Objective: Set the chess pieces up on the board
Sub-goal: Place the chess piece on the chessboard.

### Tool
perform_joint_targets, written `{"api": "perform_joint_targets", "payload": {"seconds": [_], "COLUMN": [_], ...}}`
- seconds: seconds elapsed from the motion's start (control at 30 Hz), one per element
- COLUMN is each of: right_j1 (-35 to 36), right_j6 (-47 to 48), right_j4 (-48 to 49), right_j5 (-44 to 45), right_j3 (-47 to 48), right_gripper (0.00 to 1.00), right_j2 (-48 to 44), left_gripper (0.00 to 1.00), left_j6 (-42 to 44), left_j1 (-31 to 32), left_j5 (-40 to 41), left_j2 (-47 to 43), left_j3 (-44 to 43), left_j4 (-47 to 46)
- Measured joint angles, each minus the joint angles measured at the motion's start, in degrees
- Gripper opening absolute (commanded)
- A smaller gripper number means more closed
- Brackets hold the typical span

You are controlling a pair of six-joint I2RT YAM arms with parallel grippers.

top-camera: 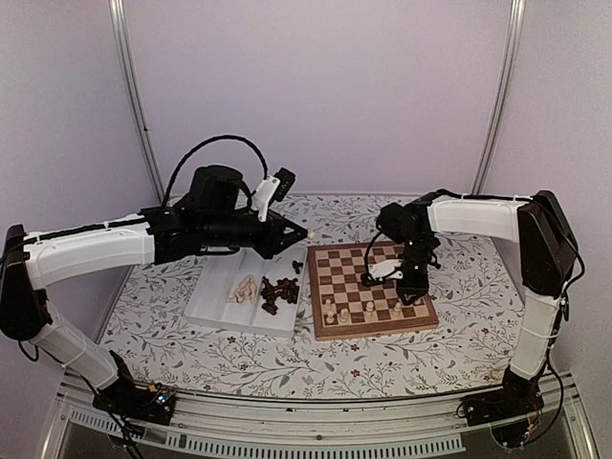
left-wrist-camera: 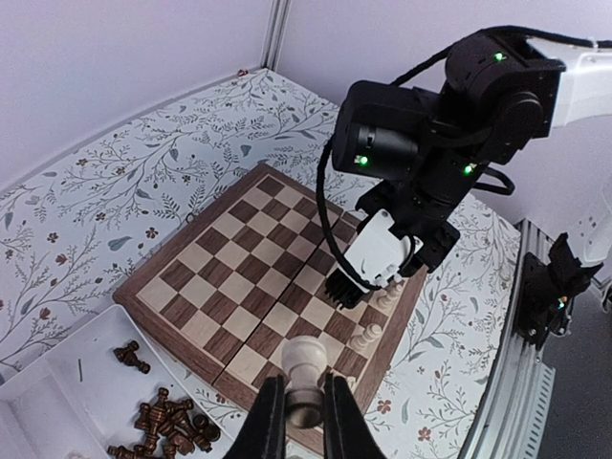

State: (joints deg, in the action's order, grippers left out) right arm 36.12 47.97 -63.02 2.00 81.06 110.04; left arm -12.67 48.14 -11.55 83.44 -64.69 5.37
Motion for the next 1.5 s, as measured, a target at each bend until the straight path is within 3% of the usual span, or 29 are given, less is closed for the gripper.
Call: {"api": "perform_joint_targets", "payload": {"seconds": [0.23, 0.43, 0.7, 0.97, 1.2, 1.5], "right_j1": [-0.7, -7.1, -20.3, -21.7, -21.7, -21.4], "right_j6": [0.4, 0.7, -0.1, -1.3, -2.3, -3.4], "right_j4": [-1.4, -1.8, 5.2, 11.8, 14.8, 16.6], "right_j5": [-2.6, -8.1, -17.2, -22.6, -26.3, -30.0], "right_j3": [1.2, 1.7, -5.1, -12.2, -14.9, -14.9], "right_gripper": [0.51, 0.52, 0.53, 0.53, 0.53, 0.53], "right_j2": [-2.8, -10.6, -20.9, -25.2, -25.2, -24.3], "left_gripper": [0.06, 0.05, 0.05, 0.07, 0.12, 0.28], "left_j6": [0.8, 3.1, 5.9, 7.1, 7.1, 7.5], "left_j1": [0.5, 3.8, 5.4, 6.0, 6.2, 6.4], "left_j5": [-0.1, -0.7, -1.1, -0.6, 0.1, 0.3], "left_j2": [4.8, 13.5, 32.2, 48.8, 52.9, 54.1], "left_j3": [-3.6, -13.3, -34.4, -48.9, -53.4, -56.9], "left_j4": [3.0, 8.4, 19.3, 29.0, 33.8, 36.3]}}
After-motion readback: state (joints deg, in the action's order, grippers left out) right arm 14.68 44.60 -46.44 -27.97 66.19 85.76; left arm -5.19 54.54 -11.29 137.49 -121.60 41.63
